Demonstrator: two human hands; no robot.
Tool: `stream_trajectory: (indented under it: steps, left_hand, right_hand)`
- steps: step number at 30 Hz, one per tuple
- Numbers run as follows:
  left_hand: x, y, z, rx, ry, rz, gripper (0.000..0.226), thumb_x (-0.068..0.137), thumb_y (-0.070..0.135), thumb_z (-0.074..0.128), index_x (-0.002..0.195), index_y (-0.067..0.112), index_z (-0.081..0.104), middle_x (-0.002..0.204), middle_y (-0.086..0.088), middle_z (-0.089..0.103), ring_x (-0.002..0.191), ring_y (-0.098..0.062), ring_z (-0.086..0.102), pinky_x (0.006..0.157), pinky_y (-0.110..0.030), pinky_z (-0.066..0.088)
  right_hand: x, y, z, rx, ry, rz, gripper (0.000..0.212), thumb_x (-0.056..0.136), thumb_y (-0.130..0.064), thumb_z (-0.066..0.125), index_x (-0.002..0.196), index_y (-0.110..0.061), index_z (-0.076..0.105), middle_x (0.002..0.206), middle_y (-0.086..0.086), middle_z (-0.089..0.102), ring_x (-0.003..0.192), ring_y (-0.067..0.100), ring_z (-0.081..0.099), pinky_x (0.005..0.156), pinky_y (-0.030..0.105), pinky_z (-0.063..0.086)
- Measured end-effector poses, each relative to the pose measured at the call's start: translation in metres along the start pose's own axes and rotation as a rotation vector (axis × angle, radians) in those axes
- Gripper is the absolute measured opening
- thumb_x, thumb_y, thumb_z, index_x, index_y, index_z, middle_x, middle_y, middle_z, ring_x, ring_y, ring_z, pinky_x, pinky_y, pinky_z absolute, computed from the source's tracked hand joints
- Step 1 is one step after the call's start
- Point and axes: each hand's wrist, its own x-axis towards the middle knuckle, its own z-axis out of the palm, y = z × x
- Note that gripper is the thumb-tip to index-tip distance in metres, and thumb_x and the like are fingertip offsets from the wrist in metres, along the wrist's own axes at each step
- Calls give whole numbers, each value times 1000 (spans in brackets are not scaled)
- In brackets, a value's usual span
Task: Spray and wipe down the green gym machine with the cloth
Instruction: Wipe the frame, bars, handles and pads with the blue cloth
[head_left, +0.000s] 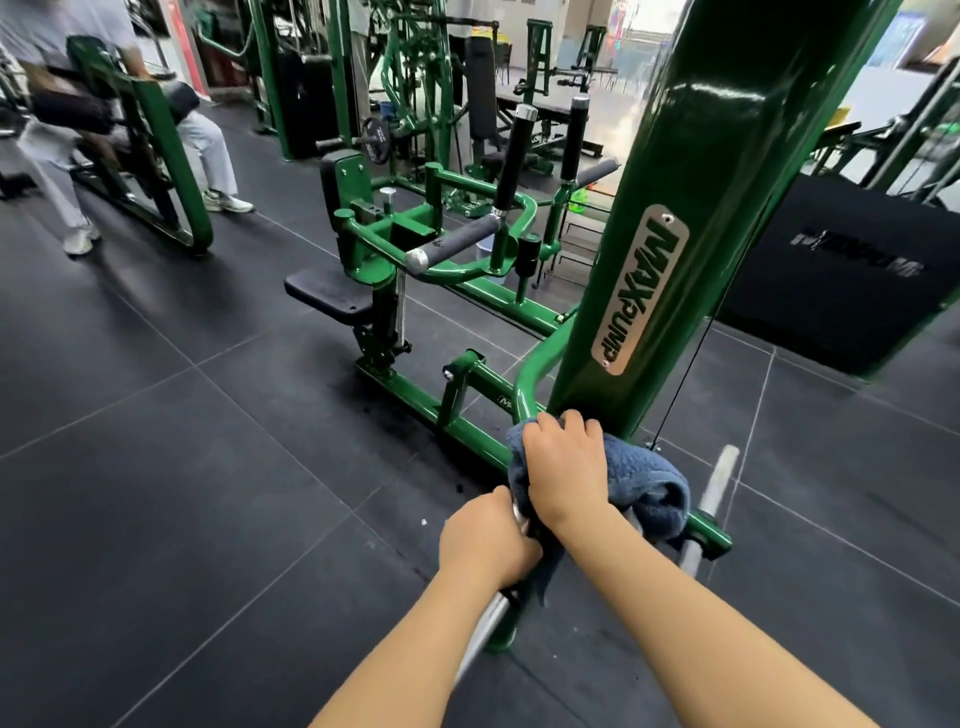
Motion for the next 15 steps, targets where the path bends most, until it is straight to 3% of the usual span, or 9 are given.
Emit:
stream_trajectory:
  steps: [2,6,9,11,15]
  left_hand:
    - [-1,1,-2,-2,4,3,23,75,29,58,90,18,46,88,2,57,78,-23,52,61,-31,38]
    - [-5,3,-4,-25,22,33,19,79,30,56,93,18,51,94,-2,64,83,-25,58,63,-30,41]
    - [-2,1,-4,-24,25,64,22,83,28,52,102,17,54,102,-2,65,93,-25,61,69,-29,44]
    - [-1,-1,-3,-42,7,76,27,84,31,54,107,17,54,106,-1,65,97,-24,61,72,-30,45]
    - [0,-2,-2,-79,-39,31,24,80,31,53,101,20,52,98,1,64,83,-23,58,70,-32,48]
  right_hand:
    - [2,1,4,36,24,12,29,80,-3,54,107,-13,59,112,7,61,109,34,49,90,42,36]
    - [-29,12,21,217,38,40,55,55,0,68,108,-16,68,120,0,66,104,31,54,83,41,40]
    - [-58,15,23,396,6,74,74,62,1,61,132,-20,56,143,-9,48,119,25,44,86,32,29]
    - [-72,16,24,469,-13,46,77,64,1,58,138,-20,50,147,-10,43,122,23,40,87,28,26]
    - [-53,27,1,355,30,-82,68,49,-5,64,116,-17,67,128,-3,62,105,31,57,80,38,42]
